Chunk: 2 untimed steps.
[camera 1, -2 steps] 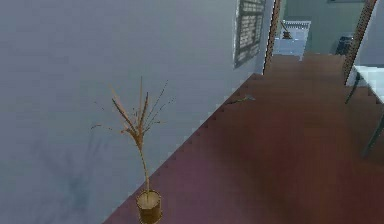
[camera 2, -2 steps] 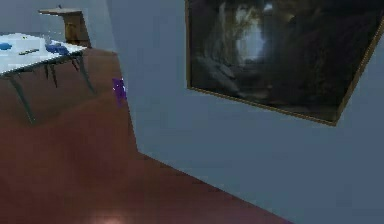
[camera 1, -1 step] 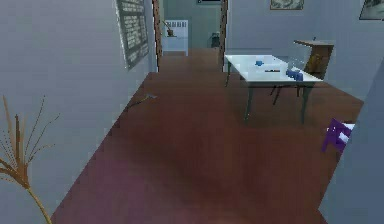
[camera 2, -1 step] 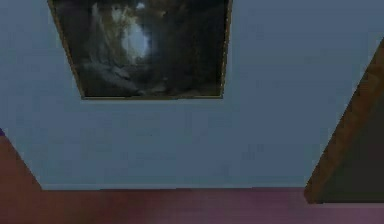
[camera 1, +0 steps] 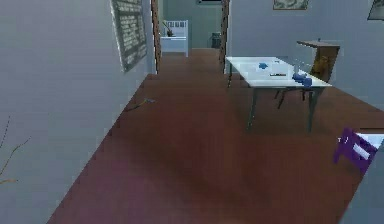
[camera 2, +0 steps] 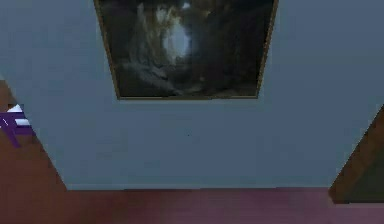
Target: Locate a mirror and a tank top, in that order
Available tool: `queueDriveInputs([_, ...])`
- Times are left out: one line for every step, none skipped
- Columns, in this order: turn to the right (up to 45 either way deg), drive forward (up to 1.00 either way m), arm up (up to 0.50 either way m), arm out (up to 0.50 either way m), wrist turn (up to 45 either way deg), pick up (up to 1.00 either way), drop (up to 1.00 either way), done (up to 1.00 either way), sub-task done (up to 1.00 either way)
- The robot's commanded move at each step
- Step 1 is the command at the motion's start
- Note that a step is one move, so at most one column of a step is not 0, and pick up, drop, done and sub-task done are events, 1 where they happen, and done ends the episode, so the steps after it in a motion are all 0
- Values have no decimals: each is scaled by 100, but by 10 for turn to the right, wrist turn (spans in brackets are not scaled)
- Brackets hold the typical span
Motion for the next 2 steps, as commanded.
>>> queueDriveInputs([-450, 0, 0, 0, 0, 0, 0, 0, 0])
queueDriveInputs([0, 20, 0, 0, 0, 0, 0, 0, 0])
